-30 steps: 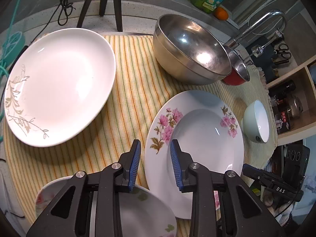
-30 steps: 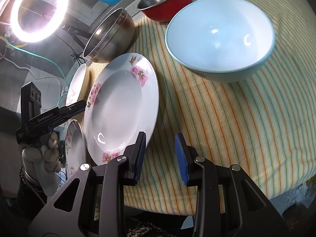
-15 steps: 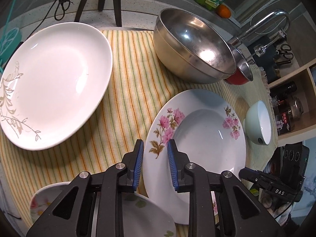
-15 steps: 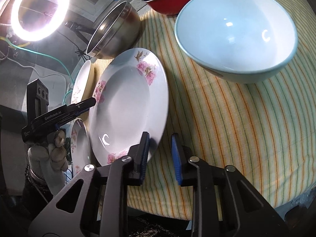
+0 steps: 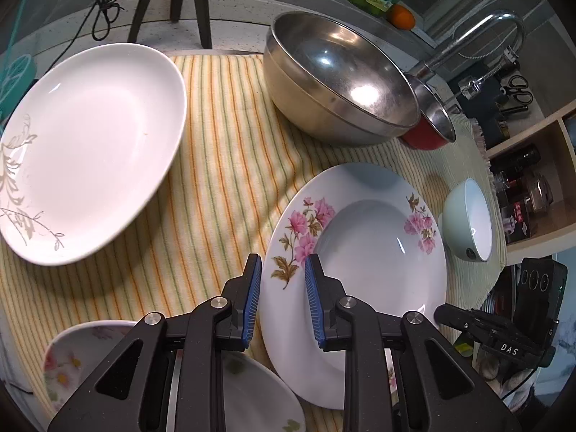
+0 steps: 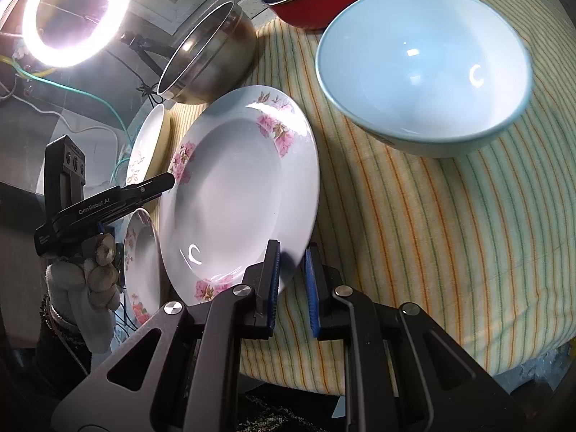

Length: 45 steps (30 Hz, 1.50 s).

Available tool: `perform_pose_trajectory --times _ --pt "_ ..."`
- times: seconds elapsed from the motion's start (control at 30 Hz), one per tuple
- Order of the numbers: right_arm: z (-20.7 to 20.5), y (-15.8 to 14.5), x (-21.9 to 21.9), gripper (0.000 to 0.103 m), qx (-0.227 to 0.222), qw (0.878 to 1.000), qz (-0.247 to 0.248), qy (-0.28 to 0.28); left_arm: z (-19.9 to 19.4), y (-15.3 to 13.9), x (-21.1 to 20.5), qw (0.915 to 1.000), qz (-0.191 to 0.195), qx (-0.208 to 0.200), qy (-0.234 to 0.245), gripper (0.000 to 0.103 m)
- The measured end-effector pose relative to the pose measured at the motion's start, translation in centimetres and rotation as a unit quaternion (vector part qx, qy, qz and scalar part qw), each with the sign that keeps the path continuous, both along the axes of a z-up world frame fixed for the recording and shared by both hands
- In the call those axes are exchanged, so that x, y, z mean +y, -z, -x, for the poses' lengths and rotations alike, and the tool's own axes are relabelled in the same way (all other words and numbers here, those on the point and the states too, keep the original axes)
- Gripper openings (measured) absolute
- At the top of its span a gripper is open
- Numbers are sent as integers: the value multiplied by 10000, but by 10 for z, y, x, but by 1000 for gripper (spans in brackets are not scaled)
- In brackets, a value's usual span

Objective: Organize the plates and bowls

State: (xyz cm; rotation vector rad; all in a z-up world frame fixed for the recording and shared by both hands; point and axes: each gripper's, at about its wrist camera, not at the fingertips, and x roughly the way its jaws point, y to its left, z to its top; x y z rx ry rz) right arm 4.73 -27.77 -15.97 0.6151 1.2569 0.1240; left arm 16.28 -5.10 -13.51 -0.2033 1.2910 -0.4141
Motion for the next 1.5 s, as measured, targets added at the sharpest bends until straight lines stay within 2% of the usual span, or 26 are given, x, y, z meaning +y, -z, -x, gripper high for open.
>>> perform_pose_trajectory --times 0.57,1.5 --pt "16 -3 -13 14 64 9999 145 -23 23 0 -18 9999 -7 12 102 23" --pt "23 1 -3 15 179 9993 163 -277 41 2 -23 10000 -65 17 61 23"
